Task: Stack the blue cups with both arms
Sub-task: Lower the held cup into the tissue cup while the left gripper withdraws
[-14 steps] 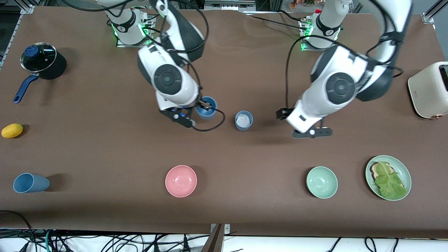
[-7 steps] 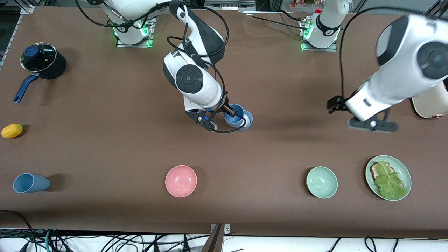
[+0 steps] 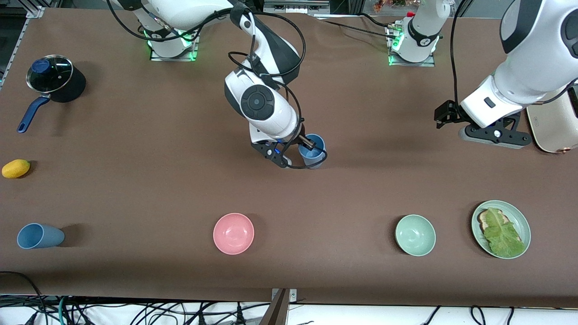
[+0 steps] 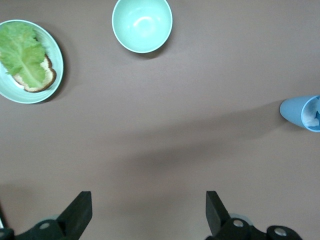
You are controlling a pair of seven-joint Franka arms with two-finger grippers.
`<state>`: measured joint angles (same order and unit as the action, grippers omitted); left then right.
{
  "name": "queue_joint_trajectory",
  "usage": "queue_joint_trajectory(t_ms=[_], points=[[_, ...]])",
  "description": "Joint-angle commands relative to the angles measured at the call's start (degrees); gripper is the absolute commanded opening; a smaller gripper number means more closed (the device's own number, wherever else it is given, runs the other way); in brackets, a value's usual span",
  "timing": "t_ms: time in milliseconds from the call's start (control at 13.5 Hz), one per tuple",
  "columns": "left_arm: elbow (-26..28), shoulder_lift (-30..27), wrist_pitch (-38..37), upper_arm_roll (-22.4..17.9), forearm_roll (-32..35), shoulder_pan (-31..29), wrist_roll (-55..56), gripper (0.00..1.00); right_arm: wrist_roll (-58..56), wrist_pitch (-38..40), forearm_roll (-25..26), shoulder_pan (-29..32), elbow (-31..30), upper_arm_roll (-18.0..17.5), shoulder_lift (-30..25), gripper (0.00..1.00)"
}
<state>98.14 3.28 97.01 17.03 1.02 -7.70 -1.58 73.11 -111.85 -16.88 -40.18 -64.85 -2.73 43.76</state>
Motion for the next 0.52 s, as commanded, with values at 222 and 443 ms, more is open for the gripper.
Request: queue_joint_trajectory(t_ms=[222,443], points=[[2.14,-3.63,0.82,-13.67,-2.07,10.59,-3.6,1.0,0.8,0.49,-0.88,-1.31,2.27,0.53,2.12,0.0],[-1.89,-2.75,-2.94,-13.78,-2.16,10.42,-3.16,1.0,0.89,0.4,-0.88,-1.83,2.18,0.53,2.64,0.0]])
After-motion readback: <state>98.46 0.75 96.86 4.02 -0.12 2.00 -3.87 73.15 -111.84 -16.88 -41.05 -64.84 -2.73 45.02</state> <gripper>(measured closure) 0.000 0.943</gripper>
